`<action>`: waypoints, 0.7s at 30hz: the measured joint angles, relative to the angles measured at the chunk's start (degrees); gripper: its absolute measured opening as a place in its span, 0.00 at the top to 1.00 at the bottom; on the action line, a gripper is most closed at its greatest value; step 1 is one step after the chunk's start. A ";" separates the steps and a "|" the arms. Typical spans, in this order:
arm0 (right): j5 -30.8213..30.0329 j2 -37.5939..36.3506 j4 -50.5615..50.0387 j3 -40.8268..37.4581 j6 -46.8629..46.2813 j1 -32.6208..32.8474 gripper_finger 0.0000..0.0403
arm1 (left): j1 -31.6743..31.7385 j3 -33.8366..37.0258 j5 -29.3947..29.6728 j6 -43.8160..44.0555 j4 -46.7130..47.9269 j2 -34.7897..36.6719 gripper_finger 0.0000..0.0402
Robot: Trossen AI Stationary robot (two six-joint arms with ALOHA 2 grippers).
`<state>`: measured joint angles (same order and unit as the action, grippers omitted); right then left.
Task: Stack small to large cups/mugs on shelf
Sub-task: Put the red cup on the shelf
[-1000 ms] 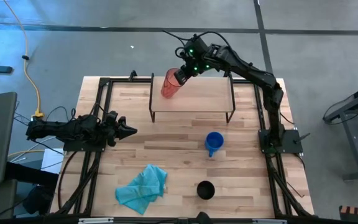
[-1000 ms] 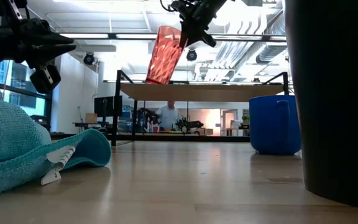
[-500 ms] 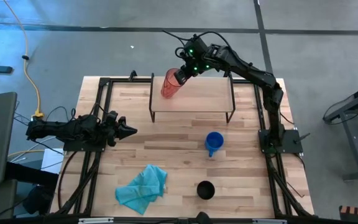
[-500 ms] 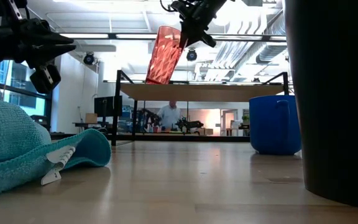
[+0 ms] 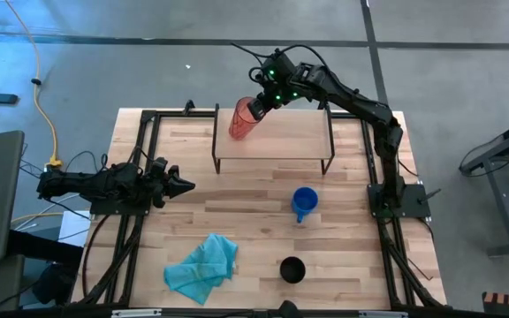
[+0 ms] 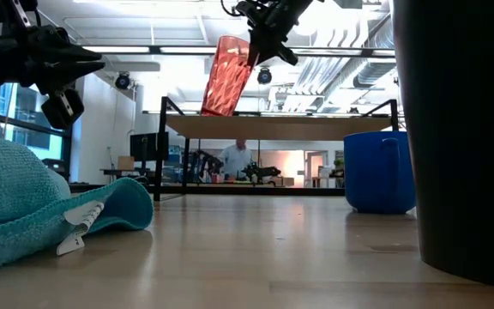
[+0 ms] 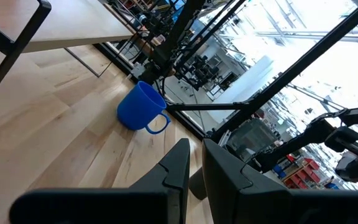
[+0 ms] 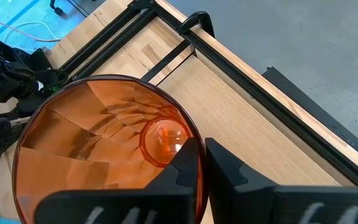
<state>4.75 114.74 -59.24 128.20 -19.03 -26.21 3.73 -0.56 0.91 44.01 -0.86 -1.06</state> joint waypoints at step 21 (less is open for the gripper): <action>0.50 0.02 0.66 0.00 0.02 -0.01 0.97 | 0.00 0.00 0.00 0.00 -0.02 0.00 0.92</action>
<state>5.25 114.76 -58.59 128.20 -19.00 -26.22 3.73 -0.56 0.91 44.01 -0.88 -1.06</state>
